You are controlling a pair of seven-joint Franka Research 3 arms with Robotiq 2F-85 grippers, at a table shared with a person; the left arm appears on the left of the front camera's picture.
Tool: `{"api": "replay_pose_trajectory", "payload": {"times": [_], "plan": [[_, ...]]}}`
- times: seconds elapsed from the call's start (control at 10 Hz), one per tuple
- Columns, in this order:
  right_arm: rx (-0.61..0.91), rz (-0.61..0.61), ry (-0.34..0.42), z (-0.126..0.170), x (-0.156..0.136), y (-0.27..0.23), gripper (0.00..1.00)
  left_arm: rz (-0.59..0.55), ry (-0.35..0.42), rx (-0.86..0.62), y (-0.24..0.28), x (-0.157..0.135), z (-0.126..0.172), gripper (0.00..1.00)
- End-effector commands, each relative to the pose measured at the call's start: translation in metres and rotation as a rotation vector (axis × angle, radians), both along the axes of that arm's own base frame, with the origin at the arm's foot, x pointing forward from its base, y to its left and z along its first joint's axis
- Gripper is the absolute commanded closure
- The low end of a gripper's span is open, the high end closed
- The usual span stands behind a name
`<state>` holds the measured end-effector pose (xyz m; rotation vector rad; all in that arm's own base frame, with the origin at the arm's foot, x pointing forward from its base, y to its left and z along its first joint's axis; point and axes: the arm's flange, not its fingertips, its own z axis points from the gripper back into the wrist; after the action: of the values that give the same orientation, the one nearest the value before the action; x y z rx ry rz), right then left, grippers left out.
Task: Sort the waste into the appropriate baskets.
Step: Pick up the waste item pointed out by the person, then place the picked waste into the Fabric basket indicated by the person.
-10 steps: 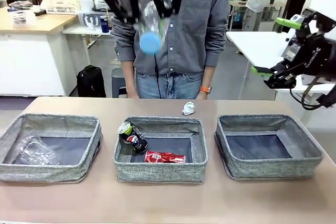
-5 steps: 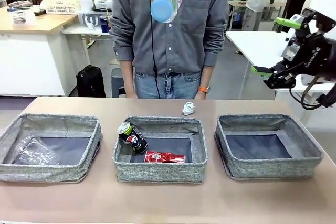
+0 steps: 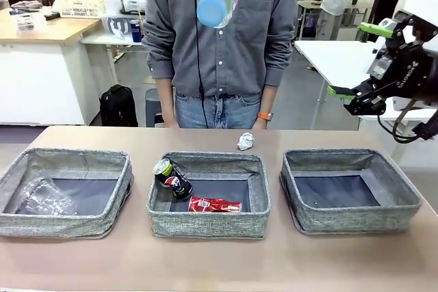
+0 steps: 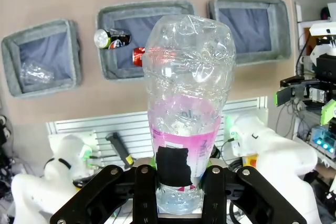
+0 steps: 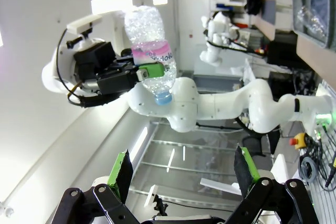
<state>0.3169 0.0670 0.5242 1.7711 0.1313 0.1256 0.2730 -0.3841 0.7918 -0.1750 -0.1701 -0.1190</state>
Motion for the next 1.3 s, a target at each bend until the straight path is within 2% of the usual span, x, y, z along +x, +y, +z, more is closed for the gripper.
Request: {"api": "replay_pose_trajectory", "payload": {"times": [0.0, 1.2], "plan": [[0.027, -0.006, -0.005, 0.004, -0.0007, 0.0004, 0.0, 0.026, -0.013, 0.014, 0.0066, -0.0041, -0.0026, 0.79], [0.027, -0.006, -0.005, 0.004, -0.0007, 0.0004, 0.0, 0.026, -0.013, 0.014, 0.0066, -0.0041, -0.0026, 0.79]]}}
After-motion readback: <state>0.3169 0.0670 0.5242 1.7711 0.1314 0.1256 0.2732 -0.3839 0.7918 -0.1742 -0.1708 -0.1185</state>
